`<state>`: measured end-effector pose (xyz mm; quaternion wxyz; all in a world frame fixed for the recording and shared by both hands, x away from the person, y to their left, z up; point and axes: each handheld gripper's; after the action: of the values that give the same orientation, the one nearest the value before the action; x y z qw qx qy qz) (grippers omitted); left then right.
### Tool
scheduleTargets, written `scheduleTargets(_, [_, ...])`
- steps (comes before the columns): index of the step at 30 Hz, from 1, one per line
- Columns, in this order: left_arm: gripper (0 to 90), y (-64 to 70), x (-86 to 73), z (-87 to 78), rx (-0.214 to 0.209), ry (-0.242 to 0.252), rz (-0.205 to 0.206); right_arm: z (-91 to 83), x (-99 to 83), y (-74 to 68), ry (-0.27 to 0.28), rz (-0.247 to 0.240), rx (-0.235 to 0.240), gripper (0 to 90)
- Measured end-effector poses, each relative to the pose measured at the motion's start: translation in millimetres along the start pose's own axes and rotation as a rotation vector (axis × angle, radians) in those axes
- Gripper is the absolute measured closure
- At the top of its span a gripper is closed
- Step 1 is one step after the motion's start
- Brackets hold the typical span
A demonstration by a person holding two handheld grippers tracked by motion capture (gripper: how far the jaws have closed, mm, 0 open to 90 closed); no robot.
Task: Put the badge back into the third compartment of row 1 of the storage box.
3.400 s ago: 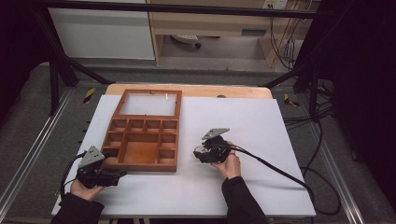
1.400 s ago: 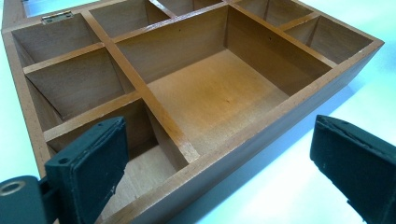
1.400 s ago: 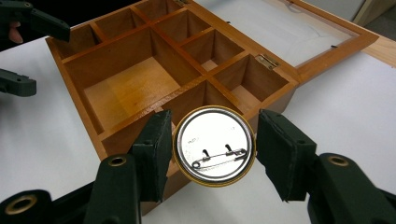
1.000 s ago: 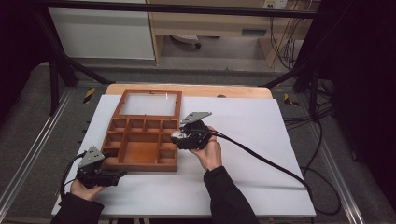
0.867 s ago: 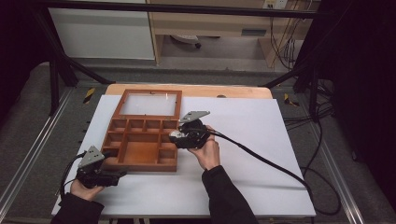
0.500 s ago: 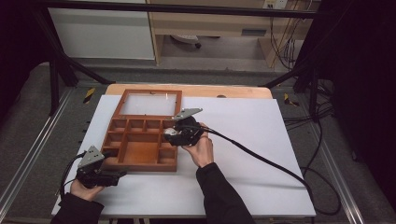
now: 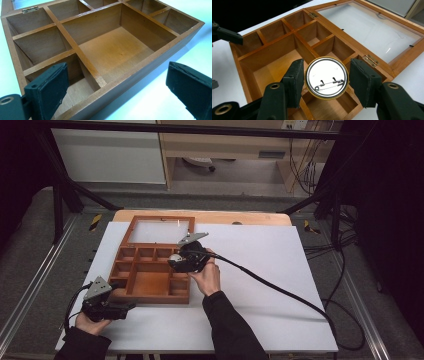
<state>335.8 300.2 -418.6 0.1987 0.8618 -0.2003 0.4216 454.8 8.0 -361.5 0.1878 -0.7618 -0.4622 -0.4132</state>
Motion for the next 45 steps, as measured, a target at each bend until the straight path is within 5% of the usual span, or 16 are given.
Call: scheduleTargets(45, [4.1, -1.0, -0.4, 0.4, -0.001, -0.006, 0.003, 72.2, 18.0, 24.7, -0.018, 0.059, -0.016, 47.1])
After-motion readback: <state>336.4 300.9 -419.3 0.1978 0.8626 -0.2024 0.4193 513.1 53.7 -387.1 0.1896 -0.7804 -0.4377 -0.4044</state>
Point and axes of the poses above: each handheld gripper's, and its own axes: z roughly forward along the jaws, x roughly out of its top, y roughly to its right, and after that the axes turned 11 degrees about -z, right-handed
